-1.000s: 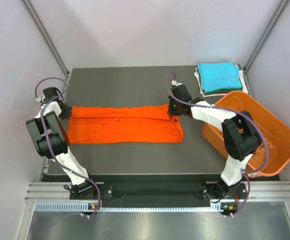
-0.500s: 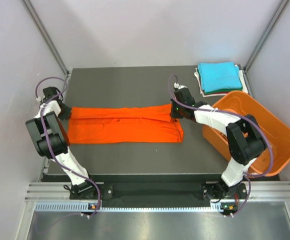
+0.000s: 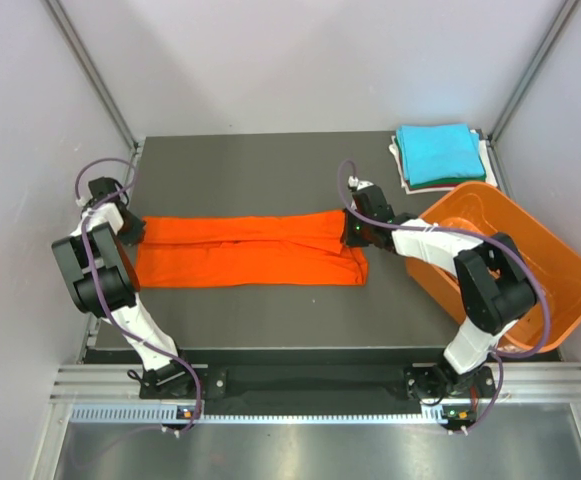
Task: Fold and stack the t-shirts
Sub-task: Fold the tshirt
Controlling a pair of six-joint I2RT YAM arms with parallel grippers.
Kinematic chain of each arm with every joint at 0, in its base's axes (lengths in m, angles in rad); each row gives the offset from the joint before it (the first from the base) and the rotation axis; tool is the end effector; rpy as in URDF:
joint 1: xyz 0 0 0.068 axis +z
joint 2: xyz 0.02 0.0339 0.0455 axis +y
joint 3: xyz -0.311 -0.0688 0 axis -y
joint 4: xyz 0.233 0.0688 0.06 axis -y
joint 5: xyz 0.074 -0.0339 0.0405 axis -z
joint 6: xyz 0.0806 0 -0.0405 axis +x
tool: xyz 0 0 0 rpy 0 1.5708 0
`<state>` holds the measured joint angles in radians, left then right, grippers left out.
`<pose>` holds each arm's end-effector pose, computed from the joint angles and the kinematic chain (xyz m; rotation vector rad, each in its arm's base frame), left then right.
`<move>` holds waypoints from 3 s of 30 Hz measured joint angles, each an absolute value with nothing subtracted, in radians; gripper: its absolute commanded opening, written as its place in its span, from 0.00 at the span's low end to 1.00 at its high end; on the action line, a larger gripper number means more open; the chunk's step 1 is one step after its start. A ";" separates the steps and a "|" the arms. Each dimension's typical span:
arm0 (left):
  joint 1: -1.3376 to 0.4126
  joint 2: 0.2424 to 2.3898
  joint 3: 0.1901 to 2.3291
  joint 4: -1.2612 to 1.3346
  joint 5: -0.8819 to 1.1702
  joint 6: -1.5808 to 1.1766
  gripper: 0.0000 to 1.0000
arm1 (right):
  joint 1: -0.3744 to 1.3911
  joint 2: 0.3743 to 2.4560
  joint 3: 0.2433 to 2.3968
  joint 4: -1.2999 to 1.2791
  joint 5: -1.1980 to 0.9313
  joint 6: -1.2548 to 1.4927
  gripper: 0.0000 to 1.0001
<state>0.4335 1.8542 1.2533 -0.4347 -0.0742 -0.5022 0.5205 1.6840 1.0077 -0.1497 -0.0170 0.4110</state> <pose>0.3712 0.1784 0.1971 -1.1977 2.3117 0.0721 0.3283 0.1898 0.2098 -0.1420 2.4422 0.4477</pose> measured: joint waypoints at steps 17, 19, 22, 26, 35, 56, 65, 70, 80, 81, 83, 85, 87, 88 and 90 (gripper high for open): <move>0.433 1.854 1.228 -0.442 -0.094 -0.469 0.14 | 0.521 1.656 0.974 -0.125 -0.041 0.403 0.11; 0.433 1.854 1.229 -0.444 -0.094 -0.461 0.23 | 0.521 1.656 0.973 -0.128 -0.049 0.400 0.22; 0.432 1.854 1.238 -0.466 -0.094 -0.454 0.31 | 0.521 1.656 0.978 -0.152 -0.054 0.393 0.32; 0.428 1.832 1.255 -0.496 -0.094 -0.442 0.43 | 0.521 1.656 1.021 -0.233 -0.057 0.366 0.38; 0.337 1.770 1.288 -0.494 0.001 -0.438 0.43 | 0.520 1.716 1.225 -0.262 -0.124 0.223 0.43; 0.299 1.915 1.288 -0.489 0.114 -0.459 0.42 | 0.467 1.978 1.390 -0.372 -0.131 0.055 0.42; 0.299 1.914 1.288 -0.489 0.111 -0.462 0.42 | 0.467 1.979 1.390 -0.371 -0.163 0.051 0.37; 0.299 1.914 1.288 -0.489 0.109 -0.462 0.42 | 0.467 1.980 1.390 -0.372 -0.168 0.052 0.39; 0.299 1.906 1.288 -0.494 0.104 -0.462 0.43 | 0.467 1.981 1.390 -0.390 -0.187 0.054 0.12; 0.299 1.904 1.288 -0.494 0.104 -0.462 0.43 | 0.467 1.981 1.390 -0.390 -0.189 0.053 0.01; 0.299 1.895 1.288 -0.495 0.100 -0.462 0.43 | 0.467 1.981 1.390 -0.390 -0.195 0.061 0.00; 0.299 1.884 1.288 -0.496 0.099 -0.462 0.43 | 0.467 1.981 1.390 -0.390 -0.201 0.066 0.00; 0.299 1.873 1.288 -0.496 0.096 -0.461 0.43 | 0.467 1.979 1.390 -0.390 -0.210 0.072 0.00; 0.299 1.868 1.288 -0.497 0.095 -0.461 0.43 | 0.467 1.975 1.390 -0.390 -0.216 0.075 0.00; 0.299 1.860 1.288 -0.498 0.086 -0.460 0.43 | 0.468 1.959 1.383 -0.387 -0.229 0.084 0.00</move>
<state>0.2989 1.8603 1.2884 -0.4976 0.0864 -0.4603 0.4683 1.9587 1.3834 -0.3866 -0.2287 0.0841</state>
